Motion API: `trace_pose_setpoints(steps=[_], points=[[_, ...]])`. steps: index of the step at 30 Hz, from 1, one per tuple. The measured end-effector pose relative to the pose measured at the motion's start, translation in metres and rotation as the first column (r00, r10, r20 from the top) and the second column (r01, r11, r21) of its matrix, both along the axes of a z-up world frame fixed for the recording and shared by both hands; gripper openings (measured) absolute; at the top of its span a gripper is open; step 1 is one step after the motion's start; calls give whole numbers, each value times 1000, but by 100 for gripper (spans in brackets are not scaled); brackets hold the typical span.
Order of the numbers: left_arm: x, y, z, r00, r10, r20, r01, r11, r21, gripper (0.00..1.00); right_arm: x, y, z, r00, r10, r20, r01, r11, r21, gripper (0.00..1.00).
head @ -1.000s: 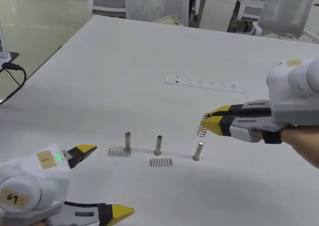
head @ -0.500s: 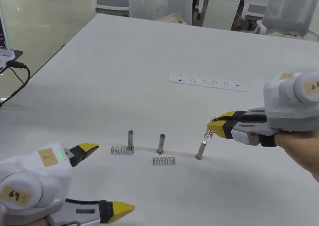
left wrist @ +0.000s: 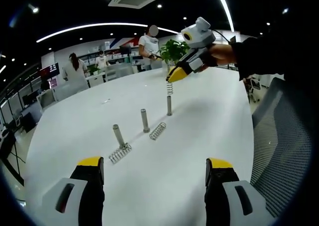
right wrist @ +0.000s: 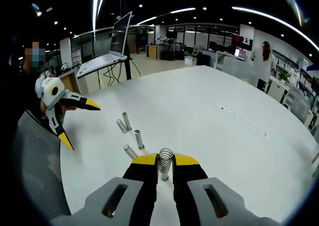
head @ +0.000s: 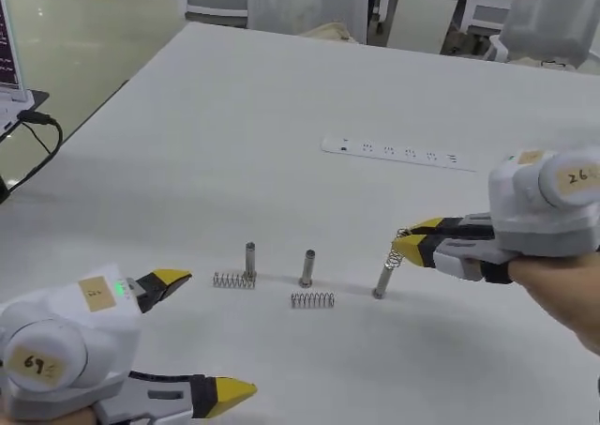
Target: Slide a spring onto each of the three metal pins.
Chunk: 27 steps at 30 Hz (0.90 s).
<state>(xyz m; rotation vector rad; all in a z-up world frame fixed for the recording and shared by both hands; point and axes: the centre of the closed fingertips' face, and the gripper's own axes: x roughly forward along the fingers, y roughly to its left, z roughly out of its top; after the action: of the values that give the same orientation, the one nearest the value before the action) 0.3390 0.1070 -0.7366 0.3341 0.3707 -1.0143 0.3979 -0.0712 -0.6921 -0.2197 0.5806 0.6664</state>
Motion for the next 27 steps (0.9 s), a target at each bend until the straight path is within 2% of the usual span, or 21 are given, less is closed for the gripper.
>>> trace_pose_setpoints(steps=[15, 27], points=[[0, -1, -1, 1000, -7, -5, 7, 1000, -1, 80, 4, -1, -9, 1000, -3, -10, 3, 1000, -2, 8], [-1, 0, -1, 1000, -8, -7, 8, 1000, 2, 78, 5, -1, -27, 999, -2, -33, 2, 1000, 2, 8]])
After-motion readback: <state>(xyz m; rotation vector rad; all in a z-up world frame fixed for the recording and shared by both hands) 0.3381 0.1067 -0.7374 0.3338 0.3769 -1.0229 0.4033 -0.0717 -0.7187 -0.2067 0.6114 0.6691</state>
